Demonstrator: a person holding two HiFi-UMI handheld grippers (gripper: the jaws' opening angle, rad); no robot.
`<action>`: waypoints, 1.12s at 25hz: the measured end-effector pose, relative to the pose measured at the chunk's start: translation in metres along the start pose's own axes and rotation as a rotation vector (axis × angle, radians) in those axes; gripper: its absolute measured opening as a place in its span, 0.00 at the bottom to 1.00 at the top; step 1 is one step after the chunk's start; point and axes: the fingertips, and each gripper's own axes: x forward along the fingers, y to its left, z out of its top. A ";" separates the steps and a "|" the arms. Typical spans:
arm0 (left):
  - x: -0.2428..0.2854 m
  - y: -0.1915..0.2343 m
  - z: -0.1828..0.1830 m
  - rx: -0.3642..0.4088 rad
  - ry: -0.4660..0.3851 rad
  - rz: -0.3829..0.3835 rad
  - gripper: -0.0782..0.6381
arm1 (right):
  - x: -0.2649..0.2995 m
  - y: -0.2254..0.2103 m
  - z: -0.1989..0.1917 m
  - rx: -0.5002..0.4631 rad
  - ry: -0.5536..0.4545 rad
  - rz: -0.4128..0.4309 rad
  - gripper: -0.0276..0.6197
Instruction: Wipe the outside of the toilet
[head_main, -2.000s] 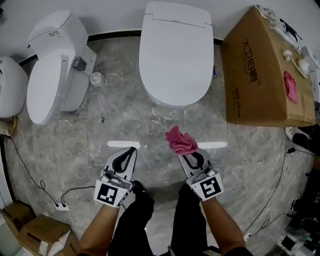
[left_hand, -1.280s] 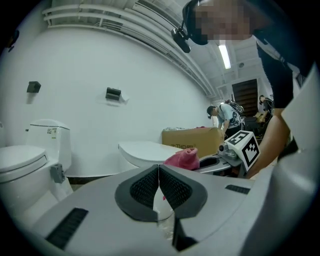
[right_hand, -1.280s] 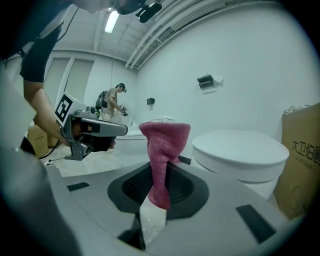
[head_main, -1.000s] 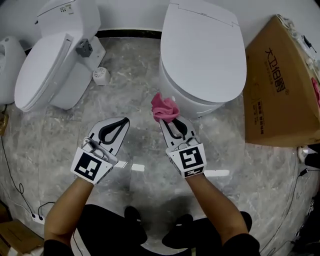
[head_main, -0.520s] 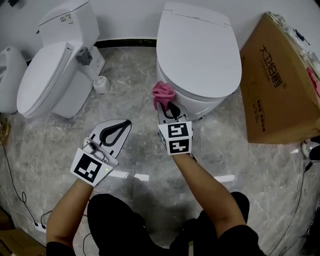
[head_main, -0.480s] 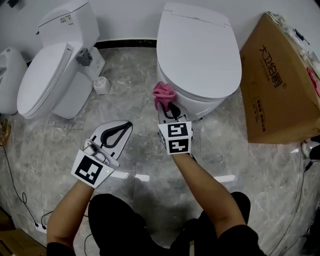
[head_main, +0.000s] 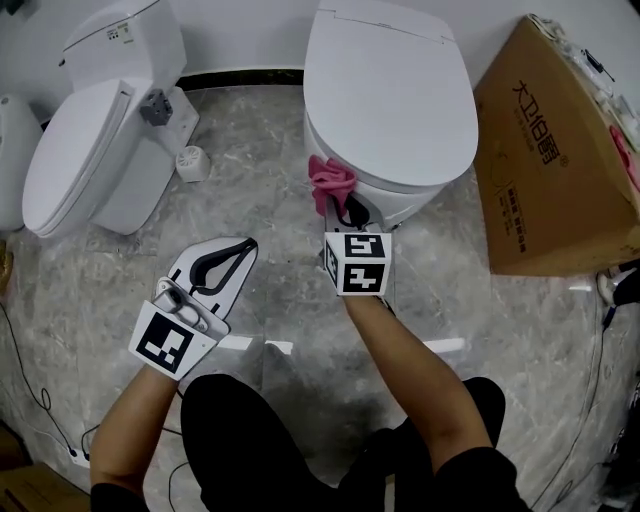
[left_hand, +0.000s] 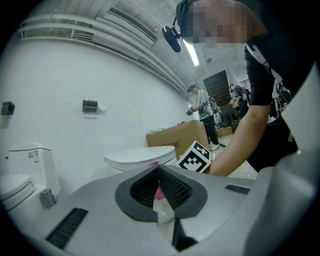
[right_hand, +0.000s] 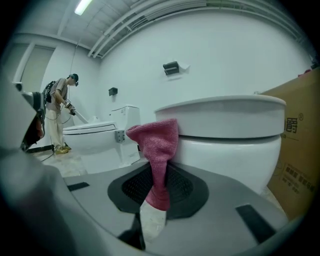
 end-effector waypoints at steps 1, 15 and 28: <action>0.000 0.000 -0.002 0.006 0.004 -0.003 0.13 | -0.002 -0.001 -0.002 0.004 0.002 0.001 0.17; 0.029 -0.018 0.012 0.040 0.002 -0.050 0.13 | -0.039 -0.040 -0.010 -0.036 0.060 0.042 0.17; 0.054 -0.041 0.020 0.034 0.016 -0.090 0.13 | -0.065 -0.110 -0.028 -0.054 0.091 0.067 0.17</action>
